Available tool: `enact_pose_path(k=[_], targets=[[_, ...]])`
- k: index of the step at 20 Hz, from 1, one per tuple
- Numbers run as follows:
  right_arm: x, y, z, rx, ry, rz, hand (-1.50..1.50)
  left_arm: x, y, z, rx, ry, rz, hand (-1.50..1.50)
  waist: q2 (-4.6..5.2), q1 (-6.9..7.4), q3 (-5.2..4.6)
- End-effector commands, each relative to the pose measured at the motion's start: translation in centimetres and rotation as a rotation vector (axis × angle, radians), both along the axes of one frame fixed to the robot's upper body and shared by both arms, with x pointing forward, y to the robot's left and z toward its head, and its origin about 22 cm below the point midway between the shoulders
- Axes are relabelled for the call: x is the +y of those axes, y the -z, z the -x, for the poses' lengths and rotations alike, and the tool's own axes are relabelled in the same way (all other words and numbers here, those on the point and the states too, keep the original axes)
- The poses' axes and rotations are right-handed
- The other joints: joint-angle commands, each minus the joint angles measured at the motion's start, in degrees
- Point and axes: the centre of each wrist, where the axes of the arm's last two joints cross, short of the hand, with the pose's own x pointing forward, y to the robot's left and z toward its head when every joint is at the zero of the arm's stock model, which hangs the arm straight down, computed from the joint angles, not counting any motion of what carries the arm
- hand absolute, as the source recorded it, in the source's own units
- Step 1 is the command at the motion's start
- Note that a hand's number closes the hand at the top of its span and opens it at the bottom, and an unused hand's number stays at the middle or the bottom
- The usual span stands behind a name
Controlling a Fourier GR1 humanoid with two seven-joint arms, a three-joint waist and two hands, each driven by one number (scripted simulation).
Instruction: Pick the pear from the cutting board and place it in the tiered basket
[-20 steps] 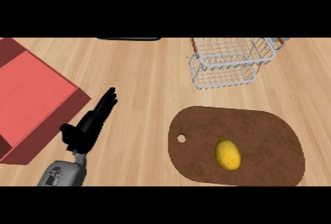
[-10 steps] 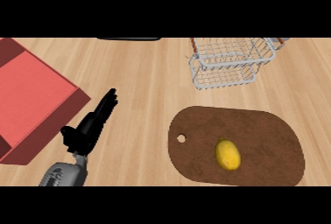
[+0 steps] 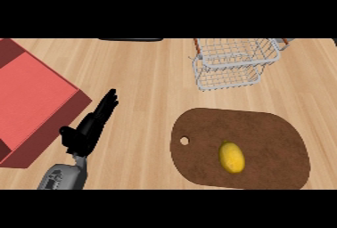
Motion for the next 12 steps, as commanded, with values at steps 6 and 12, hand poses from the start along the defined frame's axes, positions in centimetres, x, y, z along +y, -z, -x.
enact_pose_path(k=[6,12], targets=[[5.0,2.3,-1.0,0.059,-0.058,-0.047,1.5,-0.7,1.3,-0.1,-0.001,-0.007,-0.012,0.0,0.2,-0.13,0.0],[7.3,2.9,-1.2,0.173,-0.074,-0.126,1.5,0.7,-0.5,-0.1,-0.002,0.006,-0.001,0.0,0.0,0.05,0.01]])
